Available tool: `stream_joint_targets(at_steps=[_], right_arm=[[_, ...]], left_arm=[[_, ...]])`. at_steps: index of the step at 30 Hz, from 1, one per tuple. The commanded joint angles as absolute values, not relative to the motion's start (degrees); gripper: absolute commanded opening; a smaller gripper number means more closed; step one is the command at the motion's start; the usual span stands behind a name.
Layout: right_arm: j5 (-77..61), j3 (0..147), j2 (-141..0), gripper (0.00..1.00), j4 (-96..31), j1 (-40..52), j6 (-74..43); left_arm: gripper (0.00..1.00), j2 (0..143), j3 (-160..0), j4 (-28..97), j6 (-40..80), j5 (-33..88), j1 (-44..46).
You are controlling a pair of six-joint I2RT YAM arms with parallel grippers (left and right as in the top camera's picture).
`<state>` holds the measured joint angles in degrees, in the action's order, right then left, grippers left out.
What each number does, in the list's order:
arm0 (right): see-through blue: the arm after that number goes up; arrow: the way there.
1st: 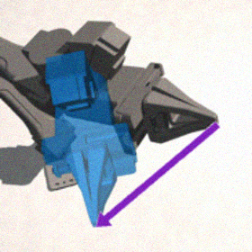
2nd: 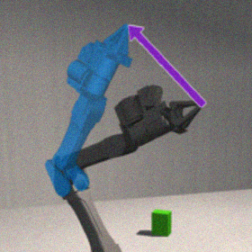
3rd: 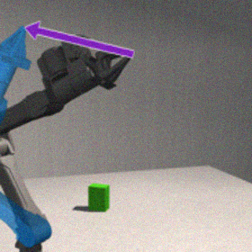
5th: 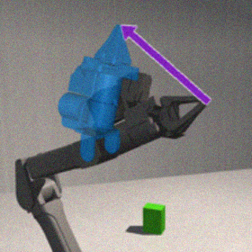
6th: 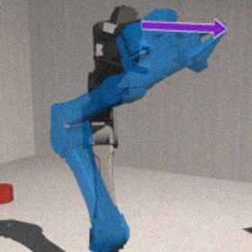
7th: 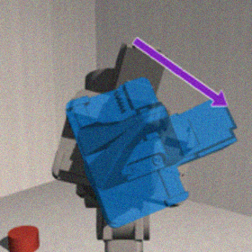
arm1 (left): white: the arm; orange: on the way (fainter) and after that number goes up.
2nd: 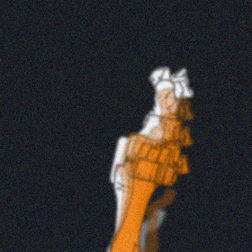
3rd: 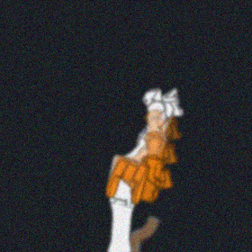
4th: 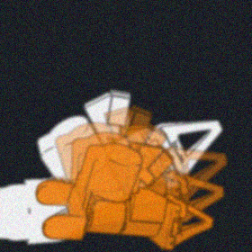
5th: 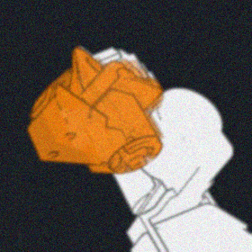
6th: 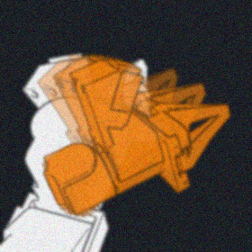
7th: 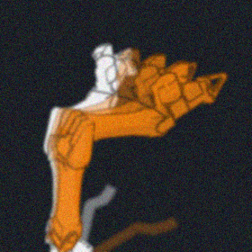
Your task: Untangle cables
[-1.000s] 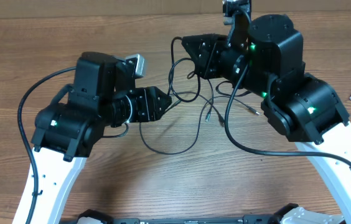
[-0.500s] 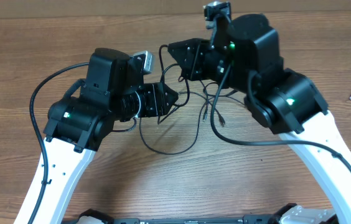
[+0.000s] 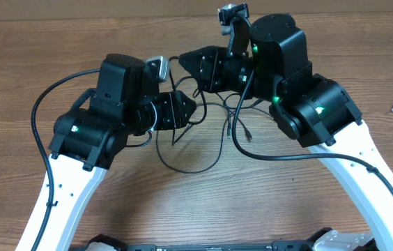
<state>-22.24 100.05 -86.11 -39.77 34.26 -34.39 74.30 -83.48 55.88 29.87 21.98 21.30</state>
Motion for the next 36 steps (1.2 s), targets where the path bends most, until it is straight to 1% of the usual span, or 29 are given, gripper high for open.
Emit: stream_joint_targets(at_steps=[1,10,22,28,36], right_arm=[[-25.7,101.2,-85.3,0.04,-38.9,34.5,-34.5],[-22.6,101.2,-85.2,0.04,-38.6,34.4,-29.7],[-26.2,101.2,-82.1,0.04,-32.9,34.4,-30.2],[-22.0,101.2,-79.3,0.04,-32.6,34.3,-30.2],[-20.4,101.2,-75.7,0.04,-33.3,29.9,-30.2]], left_arm=[[0.52,75.0,-83.0,55.9,29.1,20.8,21.6],[0.52,75.7,-82.8,56.9,29.1,20.4,21.8],[0.51,75.7,-82.6,57.0,29.1,18.3,21.8],[0.51,75.7,-82.6,57.2,29.1,17.8,21.8],[0.51,75.7,-82.6,58.7,29.1,17.3,21.8]])
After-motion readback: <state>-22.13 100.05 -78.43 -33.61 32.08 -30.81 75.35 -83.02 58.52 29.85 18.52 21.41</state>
